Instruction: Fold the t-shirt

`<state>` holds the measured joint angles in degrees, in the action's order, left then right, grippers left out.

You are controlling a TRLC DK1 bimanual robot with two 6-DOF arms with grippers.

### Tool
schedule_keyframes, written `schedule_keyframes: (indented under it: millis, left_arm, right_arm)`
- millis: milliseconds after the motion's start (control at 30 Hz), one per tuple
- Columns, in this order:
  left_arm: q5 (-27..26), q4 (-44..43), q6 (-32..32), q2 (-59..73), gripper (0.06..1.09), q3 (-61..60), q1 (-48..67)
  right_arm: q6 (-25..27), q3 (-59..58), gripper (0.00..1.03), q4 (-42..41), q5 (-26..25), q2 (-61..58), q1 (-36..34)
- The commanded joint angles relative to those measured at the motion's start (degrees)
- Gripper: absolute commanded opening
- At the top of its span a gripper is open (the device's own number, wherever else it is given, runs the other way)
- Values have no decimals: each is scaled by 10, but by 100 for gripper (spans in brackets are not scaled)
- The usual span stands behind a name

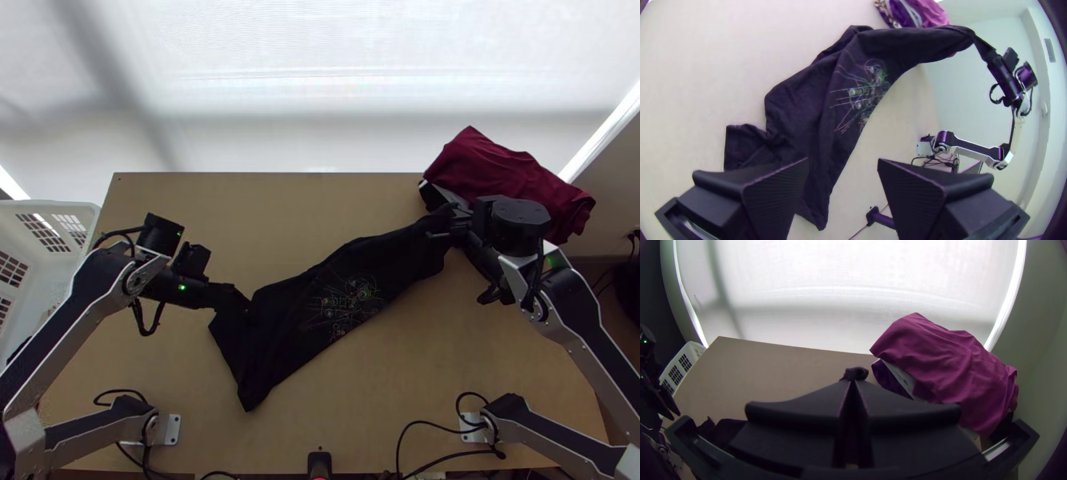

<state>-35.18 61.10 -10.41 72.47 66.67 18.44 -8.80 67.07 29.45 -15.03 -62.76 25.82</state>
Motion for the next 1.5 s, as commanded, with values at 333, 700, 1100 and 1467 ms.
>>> schedule_keyframes:
  millis: [333,700,1100,1467]
  left_arm:
    - [91,-65,43,59,62,-70,-11]
    - [132,-118,45,136,62,-84,19]
    - [157,-161,39,189,62,-86,51]
    - [188,-188,36,213,10,-90,74]
  right_arm:
    - [-11,-11,3,-16,-4,10,-1]
    - [-15,-11,3,-30,-4,9,1]
    - [-15,-11,3,-36,-4,9,-1]
    - [-14,-5,3,-48,-4,10,-2]
